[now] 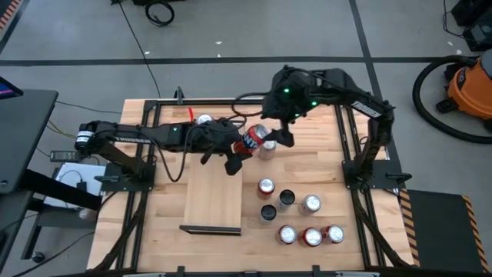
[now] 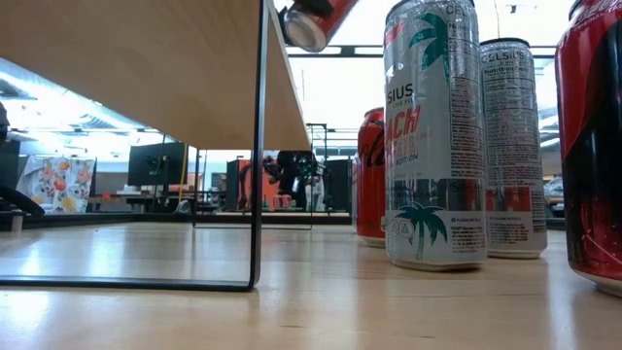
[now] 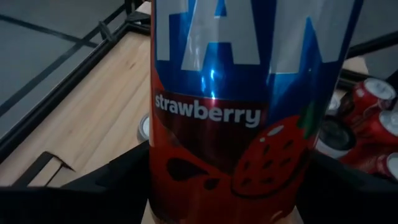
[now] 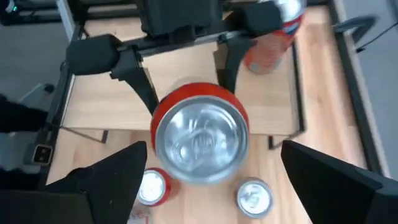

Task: Pick and place cans onto a shelf
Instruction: Put the orange soda can on the shelf aligned with the other orange soda can

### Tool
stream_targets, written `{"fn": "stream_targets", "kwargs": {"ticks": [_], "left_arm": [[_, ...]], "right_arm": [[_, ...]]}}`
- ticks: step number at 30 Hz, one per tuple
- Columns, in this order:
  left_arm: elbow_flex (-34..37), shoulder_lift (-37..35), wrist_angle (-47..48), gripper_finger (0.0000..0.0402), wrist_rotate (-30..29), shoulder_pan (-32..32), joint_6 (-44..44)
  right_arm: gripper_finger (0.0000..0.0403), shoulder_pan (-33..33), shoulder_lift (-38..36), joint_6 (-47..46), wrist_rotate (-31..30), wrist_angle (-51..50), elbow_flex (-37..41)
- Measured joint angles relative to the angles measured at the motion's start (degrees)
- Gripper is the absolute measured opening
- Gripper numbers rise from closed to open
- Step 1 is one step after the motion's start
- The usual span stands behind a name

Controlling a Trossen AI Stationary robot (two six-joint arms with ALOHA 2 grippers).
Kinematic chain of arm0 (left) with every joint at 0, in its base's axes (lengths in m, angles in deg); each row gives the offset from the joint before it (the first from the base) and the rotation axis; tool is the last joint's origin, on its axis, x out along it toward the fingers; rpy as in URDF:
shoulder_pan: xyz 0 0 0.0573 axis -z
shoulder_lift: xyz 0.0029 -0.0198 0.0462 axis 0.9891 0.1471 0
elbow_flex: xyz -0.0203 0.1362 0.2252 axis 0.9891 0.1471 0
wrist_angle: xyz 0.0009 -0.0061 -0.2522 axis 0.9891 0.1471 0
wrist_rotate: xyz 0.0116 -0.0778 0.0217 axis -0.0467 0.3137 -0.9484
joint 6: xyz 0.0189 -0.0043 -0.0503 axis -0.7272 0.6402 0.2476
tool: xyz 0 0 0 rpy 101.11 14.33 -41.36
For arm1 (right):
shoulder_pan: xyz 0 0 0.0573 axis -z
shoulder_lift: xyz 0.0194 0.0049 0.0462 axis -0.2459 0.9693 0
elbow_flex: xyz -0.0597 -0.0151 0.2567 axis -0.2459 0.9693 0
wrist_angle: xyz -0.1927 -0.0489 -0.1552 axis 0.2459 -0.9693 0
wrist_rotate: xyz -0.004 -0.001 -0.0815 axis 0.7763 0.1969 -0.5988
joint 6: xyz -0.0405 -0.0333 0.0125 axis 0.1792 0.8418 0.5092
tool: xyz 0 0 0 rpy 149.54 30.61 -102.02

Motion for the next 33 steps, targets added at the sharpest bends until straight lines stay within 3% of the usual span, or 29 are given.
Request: {"fn": "stream_targets", "kwargs": {"ticks": [8,21,33], "left_arm": [[-0.06,-0.96,-2.28,0.0314,0.01,-0.19,0.67],[-0.06,-1.52,-17.20,0.0314,-3.52,-1.34,-0.89],[-0.08,-1.52,-24.96,0.0314,-5.31,-2.30,-6.62]], "right_arm": [[0.0367,0.67,-8.57,-0.65,-4.80,-1.01,5.63],[0.0362,1.87,-25.04,-5.73,-3.56,37.08,36.20],[0.0398,1.89,-24.09,-8.32,-1.56,55.91,44.16]]}}
